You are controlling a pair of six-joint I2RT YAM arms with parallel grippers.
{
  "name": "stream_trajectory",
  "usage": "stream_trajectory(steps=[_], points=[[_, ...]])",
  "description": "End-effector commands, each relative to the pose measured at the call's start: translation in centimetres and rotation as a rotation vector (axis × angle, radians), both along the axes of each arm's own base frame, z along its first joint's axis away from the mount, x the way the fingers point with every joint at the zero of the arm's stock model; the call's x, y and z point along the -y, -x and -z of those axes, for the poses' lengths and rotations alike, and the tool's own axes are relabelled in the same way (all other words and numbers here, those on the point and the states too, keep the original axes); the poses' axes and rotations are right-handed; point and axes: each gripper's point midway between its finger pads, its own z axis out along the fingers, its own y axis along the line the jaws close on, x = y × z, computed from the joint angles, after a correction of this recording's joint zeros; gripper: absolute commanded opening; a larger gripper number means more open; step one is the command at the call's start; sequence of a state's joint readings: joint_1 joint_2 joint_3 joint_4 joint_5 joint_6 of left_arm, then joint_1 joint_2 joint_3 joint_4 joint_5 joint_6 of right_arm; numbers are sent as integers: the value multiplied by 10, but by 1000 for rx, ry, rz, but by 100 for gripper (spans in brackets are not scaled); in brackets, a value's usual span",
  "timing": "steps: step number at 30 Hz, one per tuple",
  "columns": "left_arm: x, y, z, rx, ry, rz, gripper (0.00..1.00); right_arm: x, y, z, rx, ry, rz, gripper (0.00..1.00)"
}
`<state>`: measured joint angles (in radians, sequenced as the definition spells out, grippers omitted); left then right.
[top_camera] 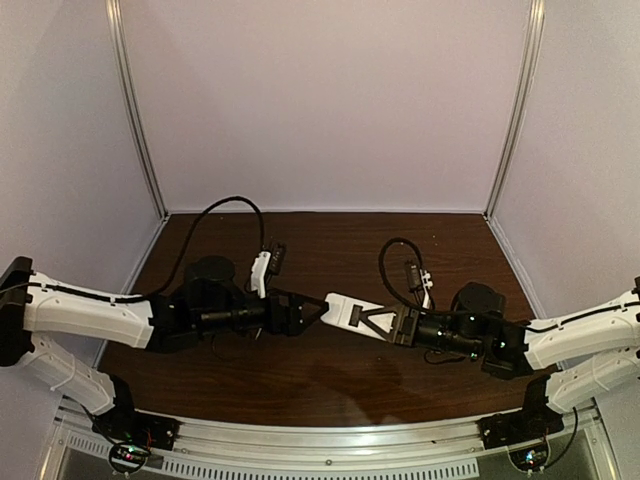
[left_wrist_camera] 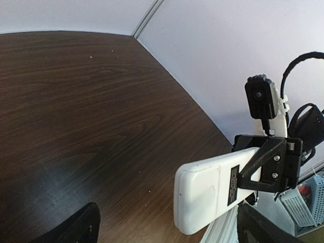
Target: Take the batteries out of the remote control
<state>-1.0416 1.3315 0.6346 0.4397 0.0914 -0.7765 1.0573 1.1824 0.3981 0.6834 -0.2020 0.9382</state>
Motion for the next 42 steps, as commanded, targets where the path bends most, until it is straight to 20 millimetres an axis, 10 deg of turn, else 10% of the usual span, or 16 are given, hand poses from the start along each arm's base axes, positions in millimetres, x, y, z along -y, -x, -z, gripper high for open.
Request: stream_trajectory(steps=[1, 42], points=[[15, -4, 0, 58, -46, 31, 95, 10, -7, 5, -27, -2, 59, 0], [67, 0, 26, 50, -155, 151, 50, 26, 1, -2, -32, -62, 60, 0]])
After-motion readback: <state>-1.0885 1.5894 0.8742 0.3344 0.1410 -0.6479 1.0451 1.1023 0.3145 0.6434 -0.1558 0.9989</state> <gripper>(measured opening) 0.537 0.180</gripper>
